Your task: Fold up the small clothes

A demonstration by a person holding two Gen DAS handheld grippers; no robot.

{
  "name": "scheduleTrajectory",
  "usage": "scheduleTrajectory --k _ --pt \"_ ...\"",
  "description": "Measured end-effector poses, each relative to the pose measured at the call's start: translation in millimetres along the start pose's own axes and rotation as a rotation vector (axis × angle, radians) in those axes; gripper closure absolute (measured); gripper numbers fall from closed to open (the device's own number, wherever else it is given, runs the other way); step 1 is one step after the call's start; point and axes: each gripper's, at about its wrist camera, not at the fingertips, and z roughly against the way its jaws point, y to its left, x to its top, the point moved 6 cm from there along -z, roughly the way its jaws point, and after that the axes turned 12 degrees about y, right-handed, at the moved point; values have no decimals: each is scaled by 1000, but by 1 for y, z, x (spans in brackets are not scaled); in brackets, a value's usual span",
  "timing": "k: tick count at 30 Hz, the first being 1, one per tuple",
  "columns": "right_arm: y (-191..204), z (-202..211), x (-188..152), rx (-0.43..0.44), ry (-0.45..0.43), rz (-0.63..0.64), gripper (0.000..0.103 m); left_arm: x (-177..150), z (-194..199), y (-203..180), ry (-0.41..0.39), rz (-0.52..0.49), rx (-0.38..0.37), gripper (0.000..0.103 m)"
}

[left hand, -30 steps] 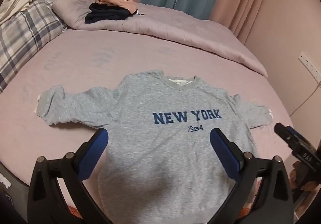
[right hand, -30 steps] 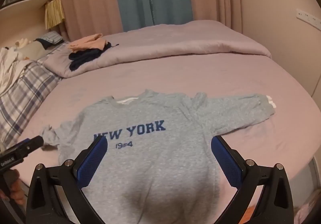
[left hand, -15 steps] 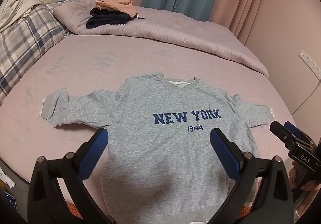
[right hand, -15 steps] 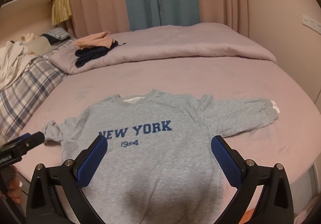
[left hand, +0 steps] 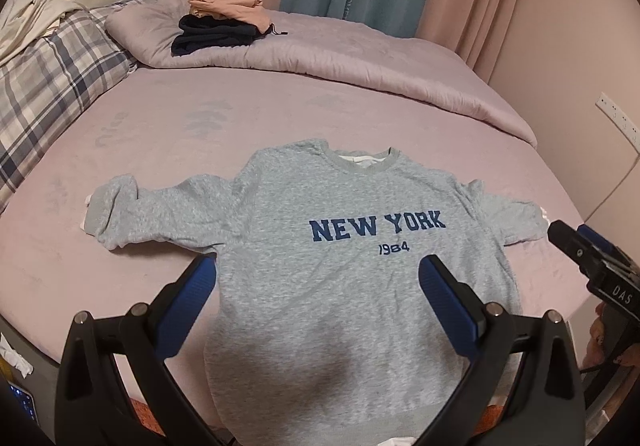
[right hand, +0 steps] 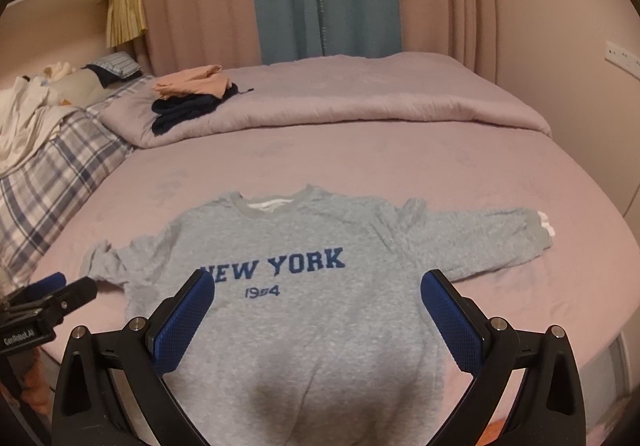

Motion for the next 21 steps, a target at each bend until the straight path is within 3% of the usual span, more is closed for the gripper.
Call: scheduleTrajectory --k 10,21 --pt "-4 4 0 -53 -9 -2 1 -1 3 4 -3 -2 -22 2" --pt "-6 3 -2 -44 -5 -11 1 -6 6 -5 14 -31 -54 2"
